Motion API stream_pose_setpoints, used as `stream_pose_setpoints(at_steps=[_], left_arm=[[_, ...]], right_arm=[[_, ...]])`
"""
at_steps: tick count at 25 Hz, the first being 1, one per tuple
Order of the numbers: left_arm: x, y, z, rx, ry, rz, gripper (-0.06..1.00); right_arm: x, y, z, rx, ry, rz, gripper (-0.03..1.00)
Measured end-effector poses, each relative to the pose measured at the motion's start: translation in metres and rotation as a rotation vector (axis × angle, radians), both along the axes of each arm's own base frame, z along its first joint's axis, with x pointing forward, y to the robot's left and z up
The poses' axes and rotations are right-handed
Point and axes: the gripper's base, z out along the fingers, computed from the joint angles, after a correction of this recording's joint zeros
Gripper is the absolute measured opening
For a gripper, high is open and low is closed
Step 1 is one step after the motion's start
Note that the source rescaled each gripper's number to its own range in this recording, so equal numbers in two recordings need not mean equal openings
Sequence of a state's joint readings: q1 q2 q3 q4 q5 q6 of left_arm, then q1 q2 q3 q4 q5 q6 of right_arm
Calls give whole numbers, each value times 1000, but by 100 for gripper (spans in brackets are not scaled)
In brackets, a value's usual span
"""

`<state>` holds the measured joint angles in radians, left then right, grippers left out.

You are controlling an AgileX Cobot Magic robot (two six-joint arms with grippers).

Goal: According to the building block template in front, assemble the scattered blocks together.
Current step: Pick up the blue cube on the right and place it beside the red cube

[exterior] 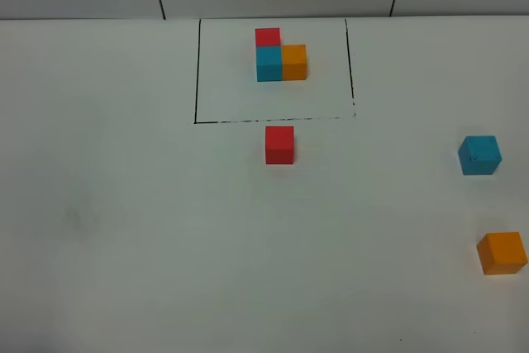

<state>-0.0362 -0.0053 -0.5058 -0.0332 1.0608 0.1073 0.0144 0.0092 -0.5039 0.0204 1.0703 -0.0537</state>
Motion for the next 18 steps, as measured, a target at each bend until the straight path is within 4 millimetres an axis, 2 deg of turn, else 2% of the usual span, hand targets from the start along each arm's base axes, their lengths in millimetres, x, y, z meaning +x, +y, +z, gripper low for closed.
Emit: stream_pose_setpoints(at_steps=[6, 18], left_arm=[[0, 0, 0, -1, 0, -1, 71], [0, 0, 0, -3, 0, -1, 69]], right_arm=[[0, 0, 0, 0, 0, 0, 73], [0, 0, 0, 0, 0, 0, 73]])
